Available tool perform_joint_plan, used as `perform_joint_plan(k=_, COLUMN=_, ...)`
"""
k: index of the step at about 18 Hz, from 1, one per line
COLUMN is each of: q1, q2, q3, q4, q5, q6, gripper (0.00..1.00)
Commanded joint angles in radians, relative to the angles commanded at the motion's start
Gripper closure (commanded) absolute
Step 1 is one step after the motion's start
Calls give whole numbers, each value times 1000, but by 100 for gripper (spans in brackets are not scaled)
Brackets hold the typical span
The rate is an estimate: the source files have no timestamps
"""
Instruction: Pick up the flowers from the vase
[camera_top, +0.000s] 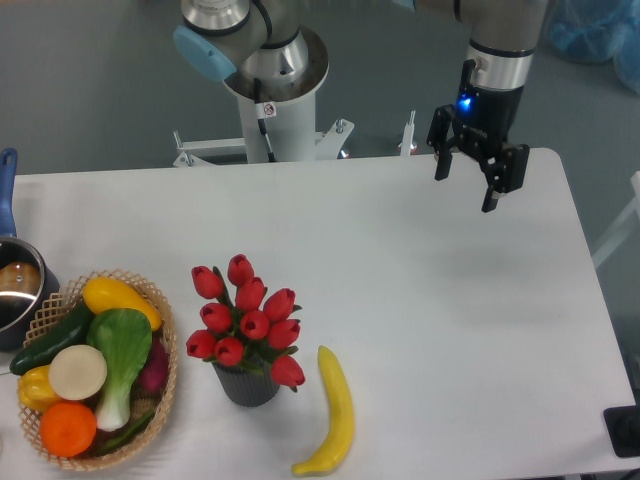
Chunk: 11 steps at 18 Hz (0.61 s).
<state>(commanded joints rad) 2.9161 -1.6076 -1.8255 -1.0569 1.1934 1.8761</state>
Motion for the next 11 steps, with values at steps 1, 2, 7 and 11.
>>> perform_joint_plan(k=1, q1=0, q2=0, q3=-3, q4=2, q5=-2, q6=0, gripper=0)
perform_joint_plan(k=2, q1=-2, q2=0, q3=-2, q4=0, q5=-5, q6=-2, gripper=0)
perform_joint_plan(k=7, q1=-5, q2=0, q3=-5, q4=2, q5=-6, q6=-2, gripper=0)
perform_joint_plan(k=11, q1=-2, q2=-2, q3=-31, q4=9, q5=-127, q6=-121, gripper=0)
